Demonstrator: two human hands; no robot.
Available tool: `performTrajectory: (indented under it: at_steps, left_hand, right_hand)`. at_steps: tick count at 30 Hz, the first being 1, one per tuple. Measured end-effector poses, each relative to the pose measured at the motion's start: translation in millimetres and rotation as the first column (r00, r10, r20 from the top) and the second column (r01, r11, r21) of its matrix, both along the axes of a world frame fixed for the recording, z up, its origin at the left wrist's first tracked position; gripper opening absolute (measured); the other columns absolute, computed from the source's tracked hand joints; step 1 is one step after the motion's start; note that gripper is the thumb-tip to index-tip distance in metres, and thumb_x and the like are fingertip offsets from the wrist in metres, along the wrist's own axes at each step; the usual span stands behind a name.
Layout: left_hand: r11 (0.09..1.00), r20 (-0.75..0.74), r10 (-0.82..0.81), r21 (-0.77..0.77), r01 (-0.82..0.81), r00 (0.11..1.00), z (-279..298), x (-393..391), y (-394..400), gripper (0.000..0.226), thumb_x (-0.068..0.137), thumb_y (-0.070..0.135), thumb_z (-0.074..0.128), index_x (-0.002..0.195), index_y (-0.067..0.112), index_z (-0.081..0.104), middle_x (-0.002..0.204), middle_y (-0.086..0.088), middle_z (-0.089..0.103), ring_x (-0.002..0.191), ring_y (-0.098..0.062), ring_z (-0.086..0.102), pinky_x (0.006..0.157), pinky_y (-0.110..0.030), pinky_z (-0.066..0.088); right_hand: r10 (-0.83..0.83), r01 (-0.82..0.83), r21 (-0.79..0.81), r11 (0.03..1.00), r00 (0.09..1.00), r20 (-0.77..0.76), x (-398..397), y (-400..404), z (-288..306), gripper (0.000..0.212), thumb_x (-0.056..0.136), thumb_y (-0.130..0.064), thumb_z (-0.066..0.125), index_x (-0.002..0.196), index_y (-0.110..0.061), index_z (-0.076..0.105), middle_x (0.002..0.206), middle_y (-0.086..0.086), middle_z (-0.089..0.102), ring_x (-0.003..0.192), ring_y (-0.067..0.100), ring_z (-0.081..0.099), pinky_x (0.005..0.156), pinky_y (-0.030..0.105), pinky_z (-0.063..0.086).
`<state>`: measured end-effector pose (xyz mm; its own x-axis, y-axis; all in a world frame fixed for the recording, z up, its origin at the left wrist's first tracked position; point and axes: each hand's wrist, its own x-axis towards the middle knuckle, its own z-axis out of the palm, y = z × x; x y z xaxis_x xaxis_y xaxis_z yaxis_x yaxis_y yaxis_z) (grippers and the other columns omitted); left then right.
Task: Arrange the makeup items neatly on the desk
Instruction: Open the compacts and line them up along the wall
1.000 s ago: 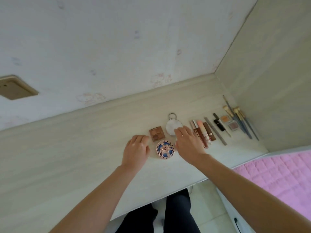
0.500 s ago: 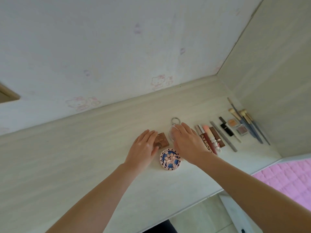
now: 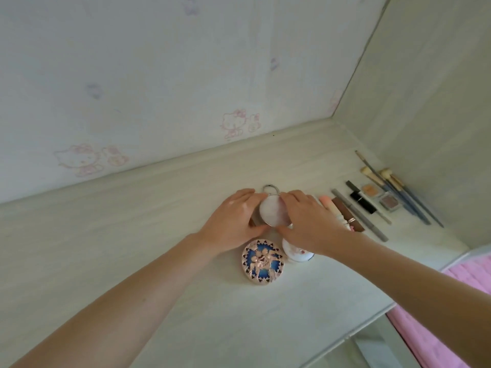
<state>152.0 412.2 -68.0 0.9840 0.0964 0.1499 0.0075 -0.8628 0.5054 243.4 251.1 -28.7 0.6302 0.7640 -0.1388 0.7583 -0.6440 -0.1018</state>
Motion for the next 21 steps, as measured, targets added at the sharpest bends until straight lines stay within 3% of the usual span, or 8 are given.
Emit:
performTrajectory:
  at_steps: [4, 6, 10, 13, 16, 19, 21]
  left_hand:
    - [0.998, -0.012, -0.026, -0.060, 0.026, 1.000, -4, 8, 7, 0.068, 0.080, 0.043, 0.071, 0.139, 0.019, 0.046, 0.138, -0.003, 0.052, 0.136, -0.016, 0.033, 0.108, -0.026, 0.026]
    - [0.996, 0.013, -0.014, -0.085, 0.015, 1.000, -3, 10, 9, 0.067, 0.079, 0.043, 0.072, 0.138, 0.021, 0.048, 0.137, -0.004, 0.052, 0.132, -0.016, 0.037, 0.104, -0.022, 0.025]
    - [0.987, 0.109, 0.027, -0.158, -0.010, 0.994, 6, 11, 12, 0.063, 0.080, 0.038, 0.073, 0.136, 0.019, 0.050, 0.133, 0.000, 0.056, 0.125, -0.014, 0.046, 0.100, -0.018, 0.031]
    - [0.958, 0.146, 0.073, -0.286, -0.028, 0.987, 20, -1, 12, 0.065, 0.078, 0.034, 0.076, 0.136, 0.018, 0.050, 0.131, 0.003, 0.058, 0.121, -0.009, 0.050, 0.099, -0.016, 0.032]
    - [0.882, 0.148, 0.136, -0.469, -0.051, 0.980, 35, -24, 8, 0.070, 0.076, 0.028, 0.078, 0.138, 0.020, 0.047, 0.127, 0.008, 0.059, 0.120, -0.002, 0.051, 0.102, -0.018, 0.035]
    - [0.707, 0.138, 0.194, -0.706, -0.041, 0.971, 49, -59, 3, 0.065, 0.079, 0.020, 0.077, 0.137, 0.019, 0.047, 0.124, 0.009, 0.062, 0.110, -0.002, 0.061, 0.091, -0.017, 0.047]
    - [0.621, 0.130, 0.237, -0.783, -0.047, 0.963, 56, -85, 0, 0.058, 0.078, 0.023, 0.077, 0.130, 0.022, 0.051, 0.123, 0.006, 0.063, 0.105, -0.004, 0.065, 0.091, -0.023, 0.050]
  right_hand:
    - [0.020, -0.019, 0.035, 0.999, 1.000, -0.020, 6, 2, -4, 0.052, 0.086, -0.042, 0.057, 0.130, -0.018, 0.040, 0.129, 0.004, 0.047, 0.112, 0.025, 0.053, 0.075, 0.029, 0.027]
    - [0.017, -0.013, 0.094, 0.995, 0.999, -0.043, 8, 2, -3, 0.059, 0.085, -0.042, 0.059, 0.135, -0.018, 0.038, 0.129, 0.004, 0.047, 0.113, 0.025, 0.053, 0.078, 0.029, 0.034]
    - [-0.007, 0.012, 0.213, 0.977, 1.000, -0.026, 5, 6, 9, 0.060, 0.080, -0.043, 0.063, 0.130, -0.015, 0.045, 0.127, 0.004, 0.050, 0.111, 0.024, 0.051, 0.093, 0.042, 0.046]
    - [0.013, -0.015, 0.311, 0.950, 1.000, 0.008, -4, 7, 23, 0.059, 0.078, -0.041, 0.068, 0.125, -0.008, 0.053, 0.121, 0.008, 0.057, 0.107, 0.024, 0.053, 0.092, 0.035, 0.044]
    - [0.015, -0.020, 0.408, 0.913, 1.000, 0.015, -25, 6, 42, 0.060, 0.078, -0.038, 0.071, 0.128, -0.009, 0.055, 0.120, 0.009, 0.061, 0.105, 0.024, 0.056, 0.089, 0.032, 0.044]
    - [0.013, -0.011, 0.482, 0.876, 1.000, -0.001, -53, 6, 58, 0.050, 0.078, -0.037, 0.071, 0.121, -0.014, 0.062, 0.110, 0.006, 0.066, 0.094, 0.020, 0.060, 0.084, 0.032, 0.048]
    - [0.020, 0.011, 0.546, 0.838, 0.999, -0.051, -75, 7, 67, 0.051, 0.077, -0.042, 0.071, 0.121, -0.017, 0.063, 0.107, 0.001, 0.068, 0.090, 0.014, 0.060, 0.076, 0.021, 0.047]
